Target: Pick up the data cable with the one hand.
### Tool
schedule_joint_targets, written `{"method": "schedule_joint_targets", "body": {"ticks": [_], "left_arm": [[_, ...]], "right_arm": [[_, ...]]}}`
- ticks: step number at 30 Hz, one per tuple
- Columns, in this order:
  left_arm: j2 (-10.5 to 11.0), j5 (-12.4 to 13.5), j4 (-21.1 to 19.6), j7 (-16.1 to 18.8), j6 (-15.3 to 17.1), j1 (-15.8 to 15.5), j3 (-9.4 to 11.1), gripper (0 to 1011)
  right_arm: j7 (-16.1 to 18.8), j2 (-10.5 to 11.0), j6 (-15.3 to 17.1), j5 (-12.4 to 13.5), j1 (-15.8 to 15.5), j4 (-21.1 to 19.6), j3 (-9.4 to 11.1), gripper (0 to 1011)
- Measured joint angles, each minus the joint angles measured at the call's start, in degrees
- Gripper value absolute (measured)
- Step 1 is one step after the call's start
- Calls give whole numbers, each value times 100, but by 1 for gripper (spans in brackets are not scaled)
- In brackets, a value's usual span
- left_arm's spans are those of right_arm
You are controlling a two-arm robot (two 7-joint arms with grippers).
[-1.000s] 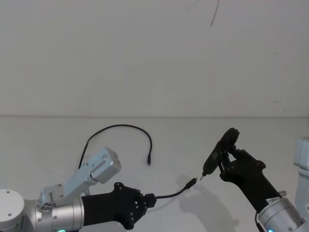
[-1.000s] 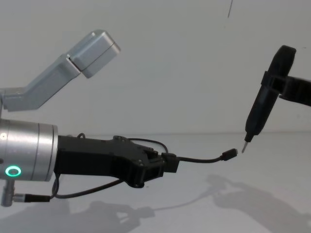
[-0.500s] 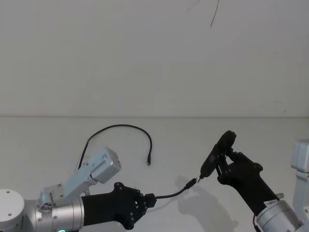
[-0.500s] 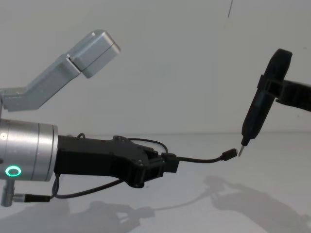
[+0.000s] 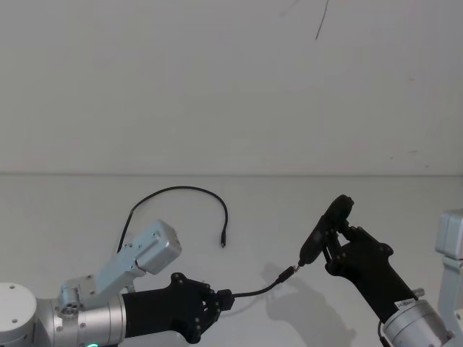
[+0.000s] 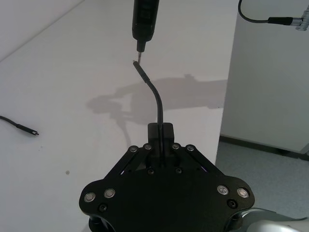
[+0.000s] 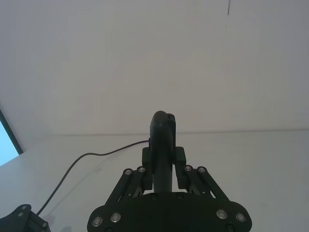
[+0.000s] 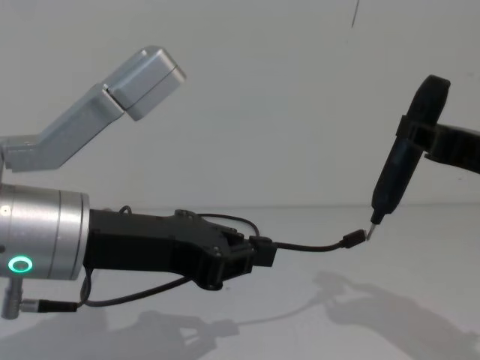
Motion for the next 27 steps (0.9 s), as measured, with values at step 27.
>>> {"method": "schedule_joint_targets", "body": {"ticks": [27], "left_arm": [[0, 0, 0, 0, 0, 0, 0, 43]], "right_arm": [[41, -21, -8, 143, 39, -4, -21, 269]]}}
